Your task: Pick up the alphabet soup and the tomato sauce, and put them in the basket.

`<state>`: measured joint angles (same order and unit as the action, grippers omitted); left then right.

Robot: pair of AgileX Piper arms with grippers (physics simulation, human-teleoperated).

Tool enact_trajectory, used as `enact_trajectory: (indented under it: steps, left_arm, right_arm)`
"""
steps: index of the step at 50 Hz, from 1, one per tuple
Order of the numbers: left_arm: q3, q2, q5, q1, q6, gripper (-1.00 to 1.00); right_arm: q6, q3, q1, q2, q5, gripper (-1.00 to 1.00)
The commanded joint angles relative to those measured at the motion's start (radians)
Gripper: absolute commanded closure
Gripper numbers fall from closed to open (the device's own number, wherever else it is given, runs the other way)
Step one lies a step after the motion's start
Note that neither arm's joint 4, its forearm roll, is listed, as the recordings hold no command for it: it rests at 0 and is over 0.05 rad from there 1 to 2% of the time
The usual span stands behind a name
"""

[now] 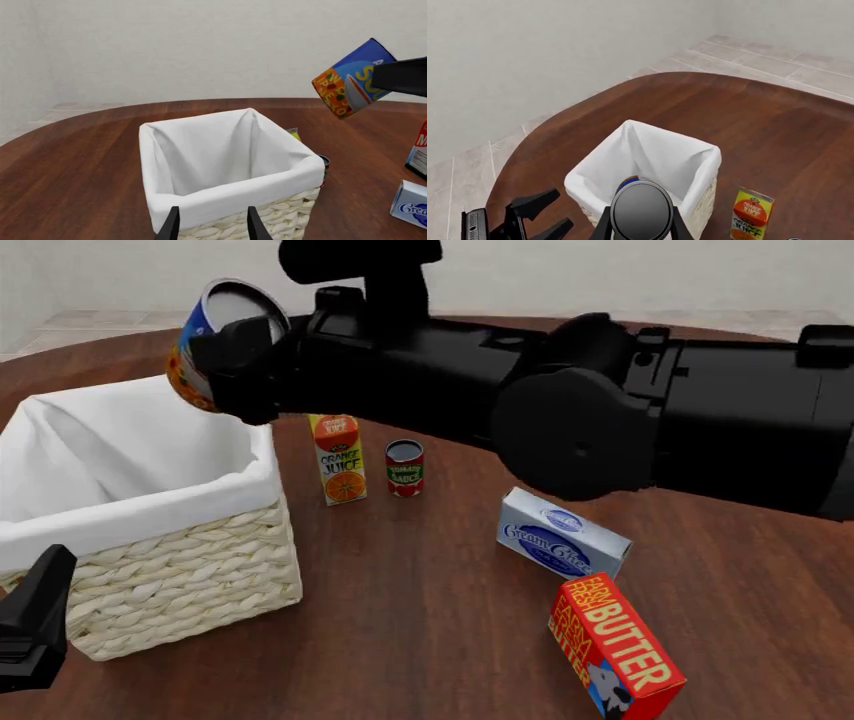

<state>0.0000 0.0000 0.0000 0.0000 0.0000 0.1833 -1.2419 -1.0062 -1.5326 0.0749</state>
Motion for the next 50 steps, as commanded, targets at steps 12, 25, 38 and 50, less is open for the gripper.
enact_trajectory:
  steps: [12, 25, 38, 50]
  left_arm:
    - [0.000, 0.000, 0.000, 0.000, 0.000, -1.00]
    - [0.000, 0.000, 0.000, 0.000, 0.000, -1.00]
    - [0.000, 0.000, 0.000, 0.000, 0.000, -1.00]
    - [0.000, 0.000, 0.000, 0.000, 0.000, -1.00]
  right_arm:
    - [0.012, -0.060, -0.005, -0.065, 0.018, 1.00]
    - [0.011, -0.080, -0.018, -0.098, 0.028, 1.00]
    - [0.017, -0.090, -0.025, -0.121, 0.041, 1.00]
    - [0.023, -0.107, -0.015, -0.158, 0.053, 1.00]
